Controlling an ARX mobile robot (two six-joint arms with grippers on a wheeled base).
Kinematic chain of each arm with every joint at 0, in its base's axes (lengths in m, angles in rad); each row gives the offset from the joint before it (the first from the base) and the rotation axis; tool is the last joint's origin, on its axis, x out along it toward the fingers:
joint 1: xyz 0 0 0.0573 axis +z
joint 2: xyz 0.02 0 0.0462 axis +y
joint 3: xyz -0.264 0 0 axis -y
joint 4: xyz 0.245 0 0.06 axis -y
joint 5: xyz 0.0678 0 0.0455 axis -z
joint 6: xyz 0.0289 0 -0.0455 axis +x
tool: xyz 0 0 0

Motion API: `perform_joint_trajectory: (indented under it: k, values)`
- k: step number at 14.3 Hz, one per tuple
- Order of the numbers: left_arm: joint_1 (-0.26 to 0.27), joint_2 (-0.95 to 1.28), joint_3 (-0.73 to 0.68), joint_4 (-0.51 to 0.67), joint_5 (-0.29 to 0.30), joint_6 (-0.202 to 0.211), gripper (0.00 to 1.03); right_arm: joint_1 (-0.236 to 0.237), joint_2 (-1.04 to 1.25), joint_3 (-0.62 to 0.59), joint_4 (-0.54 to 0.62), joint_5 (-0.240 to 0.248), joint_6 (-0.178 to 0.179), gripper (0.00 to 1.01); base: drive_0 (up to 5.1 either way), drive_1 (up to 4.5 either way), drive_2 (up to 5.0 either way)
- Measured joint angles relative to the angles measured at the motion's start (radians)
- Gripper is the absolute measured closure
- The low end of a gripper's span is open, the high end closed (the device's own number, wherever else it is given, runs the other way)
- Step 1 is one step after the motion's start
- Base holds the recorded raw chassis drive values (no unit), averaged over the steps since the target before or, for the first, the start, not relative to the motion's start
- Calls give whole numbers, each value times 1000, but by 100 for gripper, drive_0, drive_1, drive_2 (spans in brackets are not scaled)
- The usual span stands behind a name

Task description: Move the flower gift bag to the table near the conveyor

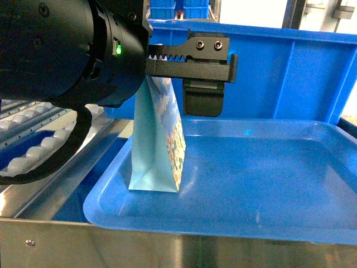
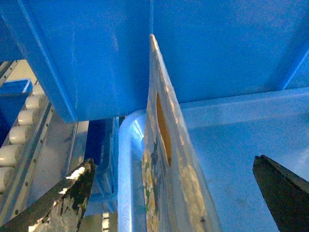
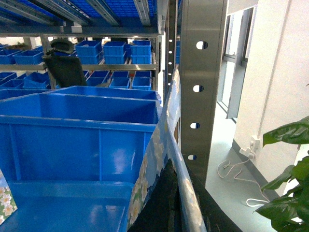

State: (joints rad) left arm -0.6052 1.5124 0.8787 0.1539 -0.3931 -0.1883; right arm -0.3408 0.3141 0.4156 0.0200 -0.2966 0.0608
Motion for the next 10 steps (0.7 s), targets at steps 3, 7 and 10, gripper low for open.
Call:
perform_joint_trajectory:
  k: [3,7,10]
  values:
    - [5,6,-8,19,-29,0,20,0,0,0,0,0,0,99,0,0,0]
    - [10,8,-22,25,-28,0,63,0,0,0,0,0,0,99,0,0,0]
    - [15,11,-32,41,-21,0,94,0,0,0,0,0,0,99,0,0,0]
